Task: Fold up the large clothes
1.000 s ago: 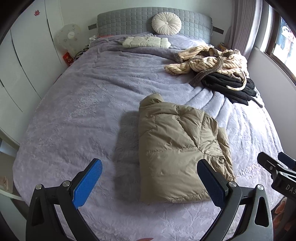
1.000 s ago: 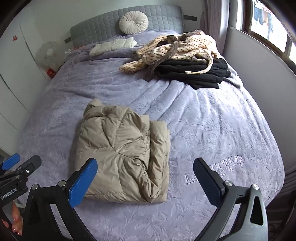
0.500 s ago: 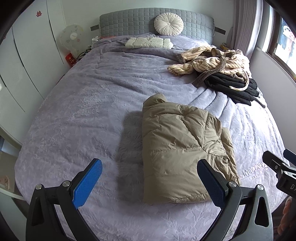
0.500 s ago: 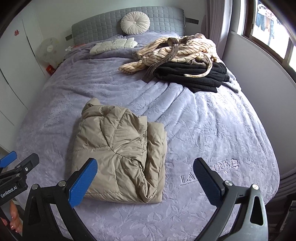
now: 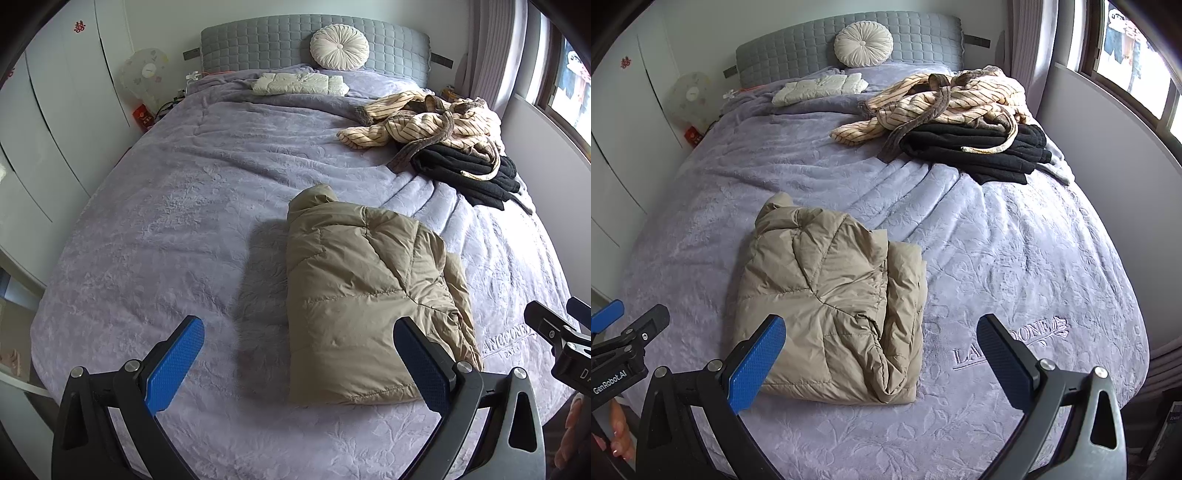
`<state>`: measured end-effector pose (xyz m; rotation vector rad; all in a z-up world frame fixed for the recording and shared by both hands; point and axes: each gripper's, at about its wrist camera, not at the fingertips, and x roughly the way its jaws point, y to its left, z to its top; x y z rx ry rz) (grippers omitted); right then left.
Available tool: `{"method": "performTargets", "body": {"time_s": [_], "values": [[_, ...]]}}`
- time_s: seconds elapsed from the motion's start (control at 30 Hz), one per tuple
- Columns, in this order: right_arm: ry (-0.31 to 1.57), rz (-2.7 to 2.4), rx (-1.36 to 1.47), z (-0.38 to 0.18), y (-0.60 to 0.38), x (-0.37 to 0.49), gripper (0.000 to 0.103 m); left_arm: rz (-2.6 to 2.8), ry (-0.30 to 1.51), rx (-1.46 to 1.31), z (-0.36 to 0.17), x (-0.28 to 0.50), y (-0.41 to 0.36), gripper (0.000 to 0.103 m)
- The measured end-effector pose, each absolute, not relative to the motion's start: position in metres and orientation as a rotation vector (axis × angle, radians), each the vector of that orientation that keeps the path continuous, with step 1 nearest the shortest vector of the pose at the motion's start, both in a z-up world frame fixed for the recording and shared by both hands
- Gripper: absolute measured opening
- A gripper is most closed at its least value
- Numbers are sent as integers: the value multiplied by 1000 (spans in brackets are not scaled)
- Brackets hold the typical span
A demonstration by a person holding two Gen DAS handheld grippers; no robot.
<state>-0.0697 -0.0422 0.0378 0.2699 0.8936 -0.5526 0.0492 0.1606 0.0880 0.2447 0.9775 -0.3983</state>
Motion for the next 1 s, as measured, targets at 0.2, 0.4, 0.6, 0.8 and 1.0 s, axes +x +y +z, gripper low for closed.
{"method": "performTargets", "body": {"time_s": [0.2,0.4,0.6,0.8,1.0], "values": [[896,-551,271,38,-42,-69,103,-398,980,242,87,48,161,103],[896,-548,267,38,-43,-69,103,-399,979,242,87,48,161,103],[898,-549,269,38,-43,-68,103,-394,980,244,86,46,162,103],[898,-548,267,38,-44,-67,103,-396,980,246,87,47,161,103],[900,-546,269,39,-44,-67,103,-394,981,244,86,46,161,103]]}}
